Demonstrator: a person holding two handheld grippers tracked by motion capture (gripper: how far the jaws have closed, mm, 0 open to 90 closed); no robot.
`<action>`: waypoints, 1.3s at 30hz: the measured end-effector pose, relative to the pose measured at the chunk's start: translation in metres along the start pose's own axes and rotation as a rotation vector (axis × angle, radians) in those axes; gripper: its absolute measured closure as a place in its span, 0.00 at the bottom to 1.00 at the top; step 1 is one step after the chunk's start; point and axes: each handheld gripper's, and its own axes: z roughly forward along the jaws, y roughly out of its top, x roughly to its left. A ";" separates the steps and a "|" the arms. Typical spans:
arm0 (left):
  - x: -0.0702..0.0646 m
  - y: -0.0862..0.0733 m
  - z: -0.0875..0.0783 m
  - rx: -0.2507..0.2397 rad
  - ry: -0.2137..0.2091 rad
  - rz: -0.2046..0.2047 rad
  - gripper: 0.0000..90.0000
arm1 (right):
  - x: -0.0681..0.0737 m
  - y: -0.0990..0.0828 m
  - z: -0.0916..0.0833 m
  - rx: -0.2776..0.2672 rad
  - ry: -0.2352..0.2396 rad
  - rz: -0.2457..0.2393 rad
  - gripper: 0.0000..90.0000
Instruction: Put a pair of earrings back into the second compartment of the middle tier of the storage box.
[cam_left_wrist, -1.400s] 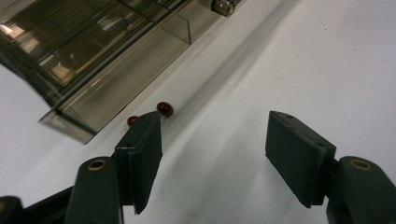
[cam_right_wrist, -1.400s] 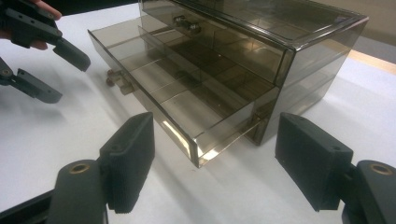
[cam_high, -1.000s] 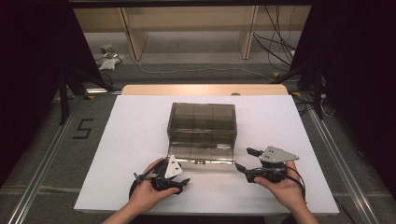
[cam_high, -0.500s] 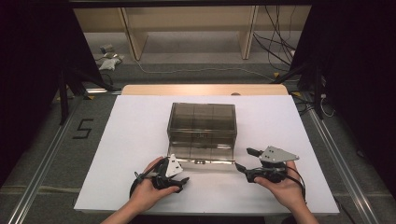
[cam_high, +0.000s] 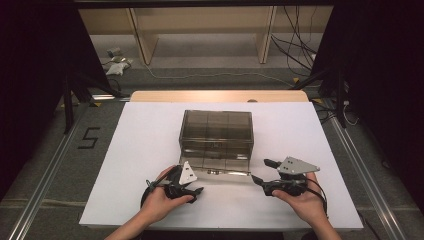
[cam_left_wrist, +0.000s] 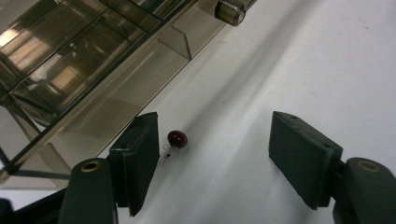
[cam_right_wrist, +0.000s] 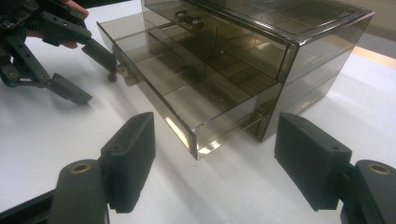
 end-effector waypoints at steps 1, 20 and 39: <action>0.000 0.000 0.000 0.001 -0.002 0.004 0.38 | 0.000 0.000 0.000 0.000 0.000 -0.002 0.33; 0.015 0.007 0.006 0.056 -0.112 -0.037 0.39 | 0.000 0.000 -0.001 0.008 0.006 -0.002 0.33; 0.020 0.007 0.007 0.066 -0.165 -0.076 0.45 | 0.001 0.001 -0.001 0.007 0.009 -0.002 0.34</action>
